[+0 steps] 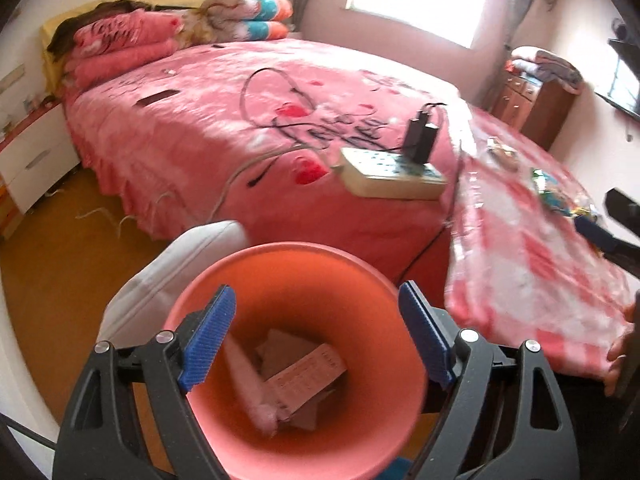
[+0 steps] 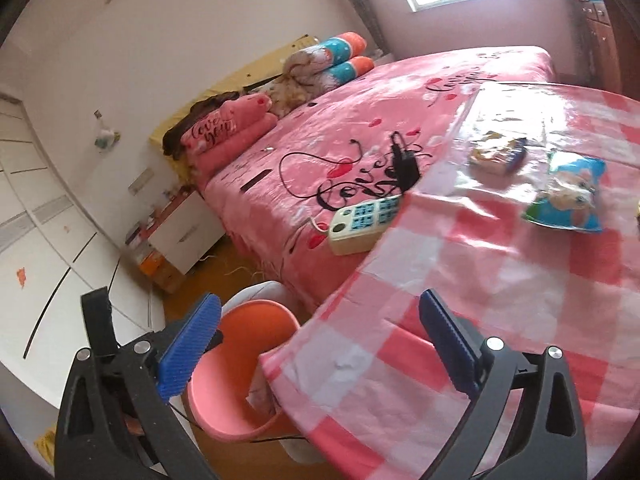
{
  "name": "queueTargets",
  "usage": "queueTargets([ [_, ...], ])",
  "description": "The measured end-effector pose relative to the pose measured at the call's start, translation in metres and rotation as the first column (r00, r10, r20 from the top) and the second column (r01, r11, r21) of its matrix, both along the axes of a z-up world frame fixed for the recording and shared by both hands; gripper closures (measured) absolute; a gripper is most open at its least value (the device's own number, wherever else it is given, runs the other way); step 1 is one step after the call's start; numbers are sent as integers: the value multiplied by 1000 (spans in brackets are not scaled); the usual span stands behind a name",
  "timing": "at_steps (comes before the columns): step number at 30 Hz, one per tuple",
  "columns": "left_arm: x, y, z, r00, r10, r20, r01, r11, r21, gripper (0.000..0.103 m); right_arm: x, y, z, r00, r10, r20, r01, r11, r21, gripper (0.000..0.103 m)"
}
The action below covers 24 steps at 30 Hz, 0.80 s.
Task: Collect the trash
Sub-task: 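Move both tools back to the remaining trash on the checked sheet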
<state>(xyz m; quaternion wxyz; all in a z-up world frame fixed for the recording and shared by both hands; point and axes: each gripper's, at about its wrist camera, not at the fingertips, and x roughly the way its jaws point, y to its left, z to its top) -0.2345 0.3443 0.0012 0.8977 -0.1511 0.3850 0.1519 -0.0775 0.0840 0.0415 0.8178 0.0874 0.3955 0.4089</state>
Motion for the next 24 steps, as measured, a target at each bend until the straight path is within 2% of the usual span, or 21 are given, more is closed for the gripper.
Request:
queueTargets([
  [4,14,-21,8,999,-47,-23,48,999,21,19,2,-15,-3,999,-32,-12,32,999,13,5],
  [7,22,-35,18,998,-68,-18,68,997,42,19,-1,-24,-1,998,-53,28,53,999,13,5],
  [16,42,-61,32,992,-123,-20,124,992,5,19,-10,-54,4,979,-109,170,117,992,-35,5],
  [19,46,-72,35,991,-133,-25,134,990,34,19,-13,-63,5,965,-140,220,156,986,-55,5],
  [24,53,-90,44,987,-161,-21,162,985,66,19,-12,-74,4,953,-176,245,199,977,-72,5],
])
